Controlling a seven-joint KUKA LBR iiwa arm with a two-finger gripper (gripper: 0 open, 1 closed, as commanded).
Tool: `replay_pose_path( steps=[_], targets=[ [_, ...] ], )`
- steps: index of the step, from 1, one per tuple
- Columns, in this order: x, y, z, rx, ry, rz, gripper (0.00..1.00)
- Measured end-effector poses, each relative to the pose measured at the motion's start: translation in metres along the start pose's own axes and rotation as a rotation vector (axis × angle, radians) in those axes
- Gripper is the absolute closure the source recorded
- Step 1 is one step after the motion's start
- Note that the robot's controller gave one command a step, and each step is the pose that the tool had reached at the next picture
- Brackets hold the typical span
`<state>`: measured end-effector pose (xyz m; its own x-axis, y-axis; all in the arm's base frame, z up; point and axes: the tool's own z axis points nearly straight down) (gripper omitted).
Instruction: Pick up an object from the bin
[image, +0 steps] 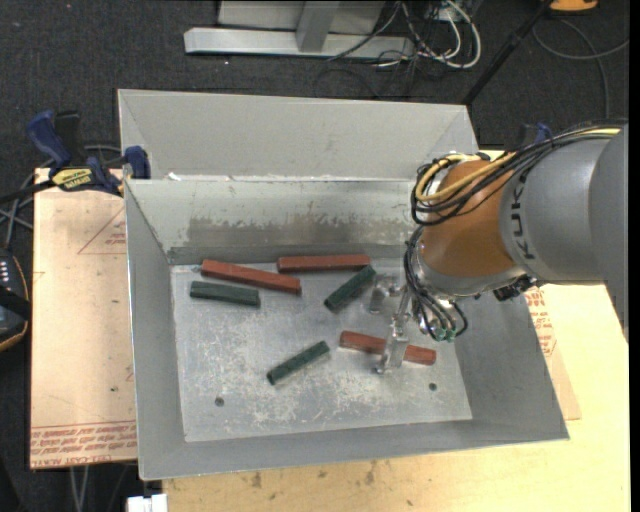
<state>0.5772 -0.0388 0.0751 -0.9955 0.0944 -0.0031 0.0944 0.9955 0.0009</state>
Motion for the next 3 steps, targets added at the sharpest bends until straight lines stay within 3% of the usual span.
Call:
replay_pose_path(
  steps=[1,3],
  targets=[
    [0.0130,0.0137,0.0034,0.001,-0.001,0.153,1.00],
    [0.0128,0.0138,0.0027,0.001,-0.001,0.152,1.00]
  ],
)
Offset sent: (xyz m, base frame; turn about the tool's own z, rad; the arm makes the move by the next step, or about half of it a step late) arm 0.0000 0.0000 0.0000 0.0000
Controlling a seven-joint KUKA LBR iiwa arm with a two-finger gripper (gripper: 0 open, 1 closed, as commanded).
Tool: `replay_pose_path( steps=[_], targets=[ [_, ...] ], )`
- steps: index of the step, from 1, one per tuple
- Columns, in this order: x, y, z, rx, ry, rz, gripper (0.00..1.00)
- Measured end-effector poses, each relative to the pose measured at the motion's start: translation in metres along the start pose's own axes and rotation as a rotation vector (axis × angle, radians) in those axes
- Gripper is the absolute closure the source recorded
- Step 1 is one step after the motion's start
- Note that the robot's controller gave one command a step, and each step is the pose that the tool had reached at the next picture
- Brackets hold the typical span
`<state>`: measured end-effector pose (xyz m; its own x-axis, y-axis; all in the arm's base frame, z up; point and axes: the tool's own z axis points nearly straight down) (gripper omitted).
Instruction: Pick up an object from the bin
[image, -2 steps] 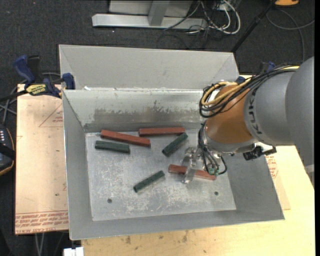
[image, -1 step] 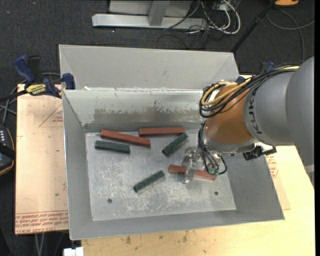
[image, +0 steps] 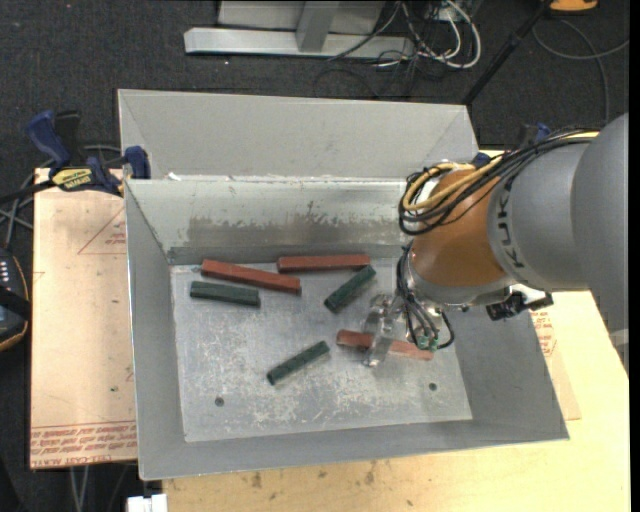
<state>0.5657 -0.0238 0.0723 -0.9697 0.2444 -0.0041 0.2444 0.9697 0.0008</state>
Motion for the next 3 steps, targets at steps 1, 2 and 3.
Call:
replay_pose_path(
  steps=[1,2,3],
  targets=[
    [0.001,0.000,-0.005,0.000,0.004,0.000,1.00],
    [0.003,0.000,-0.019,0.002,0.012,-0.001,1.00],
    [0.003,0.000,-0.043,0.001,0.011,-0.001,1.00]
  ],
)
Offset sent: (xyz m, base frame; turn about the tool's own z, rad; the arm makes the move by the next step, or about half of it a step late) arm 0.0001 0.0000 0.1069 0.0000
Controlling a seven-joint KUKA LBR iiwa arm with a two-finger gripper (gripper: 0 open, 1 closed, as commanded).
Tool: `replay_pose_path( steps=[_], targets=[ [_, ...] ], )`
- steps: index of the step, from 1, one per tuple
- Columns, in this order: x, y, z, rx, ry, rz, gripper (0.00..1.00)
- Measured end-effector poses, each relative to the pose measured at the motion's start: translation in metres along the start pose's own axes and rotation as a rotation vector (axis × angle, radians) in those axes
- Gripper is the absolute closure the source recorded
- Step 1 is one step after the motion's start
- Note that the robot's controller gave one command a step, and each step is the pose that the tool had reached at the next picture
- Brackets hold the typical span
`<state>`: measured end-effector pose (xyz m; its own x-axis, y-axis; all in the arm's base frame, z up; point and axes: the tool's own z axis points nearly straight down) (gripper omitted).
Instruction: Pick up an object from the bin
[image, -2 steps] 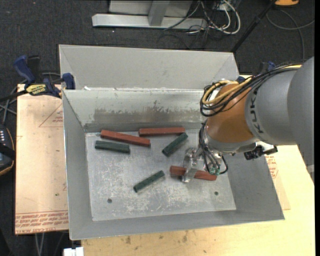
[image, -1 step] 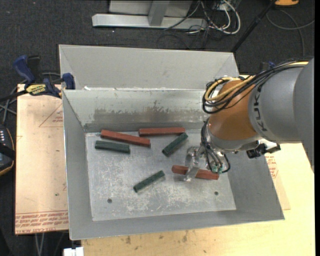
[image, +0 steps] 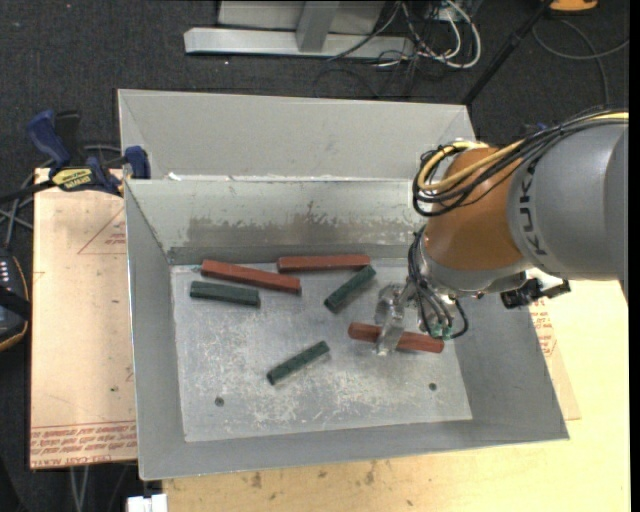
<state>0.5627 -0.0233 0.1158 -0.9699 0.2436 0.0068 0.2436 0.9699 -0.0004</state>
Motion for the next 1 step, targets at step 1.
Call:
replay_pose_path(
  steps=[1],
  targets=[
    [-0.0010,0.0002,-0.0237,-0.001,-0.004,0.000,1.00]
  ],
)
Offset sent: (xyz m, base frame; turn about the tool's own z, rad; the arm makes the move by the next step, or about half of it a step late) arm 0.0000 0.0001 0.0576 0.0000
